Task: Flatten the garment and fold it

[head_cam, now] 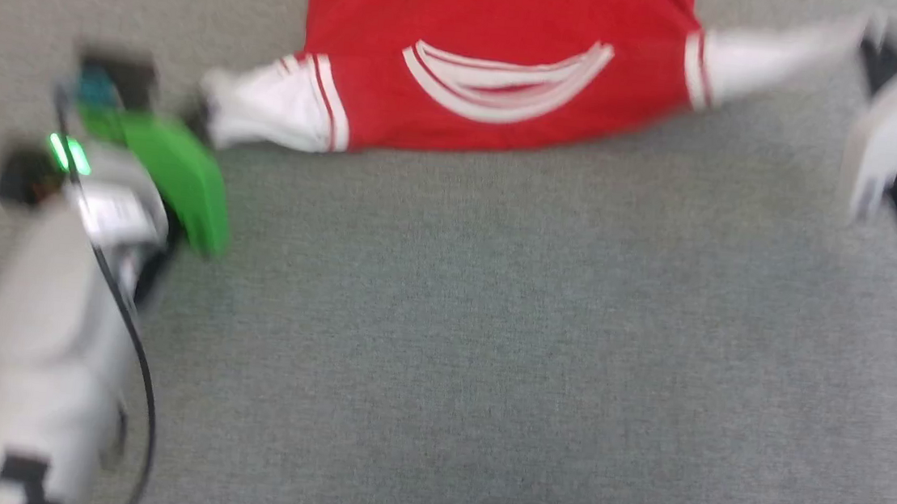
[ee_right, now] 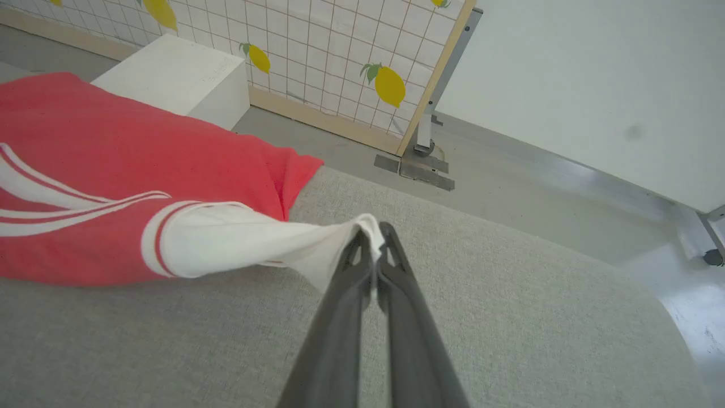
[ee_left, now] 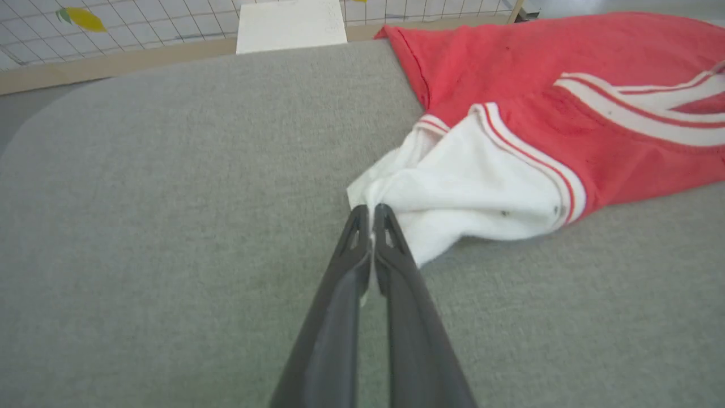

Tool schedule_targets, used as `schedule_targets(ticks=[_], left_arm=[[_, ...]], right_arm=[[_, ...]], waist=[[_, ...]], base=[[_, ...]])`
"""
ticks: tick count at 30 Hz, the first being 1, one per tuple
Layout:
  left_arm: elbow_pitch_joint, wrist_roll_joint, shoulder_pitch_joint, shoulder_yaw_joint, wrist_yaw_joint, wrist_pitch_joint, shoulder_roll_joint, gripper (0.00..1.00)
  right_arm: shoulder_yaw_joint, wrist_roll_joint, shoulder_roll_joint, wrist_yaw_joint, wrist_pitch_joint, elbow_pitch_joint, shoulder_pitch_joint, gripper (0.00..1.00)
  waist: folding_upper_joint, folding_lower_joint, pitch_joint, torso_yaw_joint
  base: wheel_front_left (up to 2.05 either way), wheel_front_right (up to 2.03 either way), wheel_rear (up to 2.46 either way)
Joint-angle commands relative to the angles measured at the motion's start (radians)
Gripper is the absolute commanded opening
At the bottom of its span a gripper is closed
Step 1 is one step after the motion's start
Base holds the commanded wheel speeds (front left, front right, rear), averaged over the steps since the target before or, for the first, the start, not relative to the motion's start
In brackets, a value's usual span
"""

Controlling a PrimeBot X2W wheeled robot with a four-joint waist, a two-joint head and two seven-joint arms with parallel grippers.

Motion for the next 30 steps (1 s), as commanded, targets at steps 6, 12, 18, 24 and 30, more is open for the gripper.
schedule_targets(ticks=[6,12,18,24,30], left_arm=[[-0.123,-0.130,0.263,-0.056,-0.007,0.056,0.003,0.00],[-0.261,-0.188,0.494,-0.057,0.021,0.064,0.007,0.00],[-0.395,-0.203,0.689,-0.044,0.104,0.071,0.005,0.00],[-0.489,-0.225,0.835,-0.029,0.180,0.076,-0.017,0.00],[-0.520,-0.225,0.927,-0.041,0.230,0.086,-0.035,0.00]], right_arm=[[-0.008,0.113,-0.048,-0.002,0.110,-0.096,0.273,0.00],[-0.161,0.131,-0.008,-0.002,0.228,-0.268,0.562,0.00],[-0.348,0.091,0.130,-0.002,0.389,-0.492,0.835,0.00],[-0.462,0.060,0.279,-0.002,0.503,-0.656,1.024,0.00],[-0.509,0.065,0.320,-0.002,0.533,-0.643,1.126,0.00]], waist=[[0.0000,0.0000,-0.142,0.004],[0.0000,0.0000,-0.223,0.002],[0.0000,0.0000,-0.258,0.002],[0.0000,0.0000,-0.266,0.005],[0.0000,0.0000,-0.280,0.012]], base=[[0.00,0.00,0.00],[0.00,0.00,0.00],[0.00,0.00,0.00],[0.00,0.00,0.00],[0.00,0.00,0.00]])
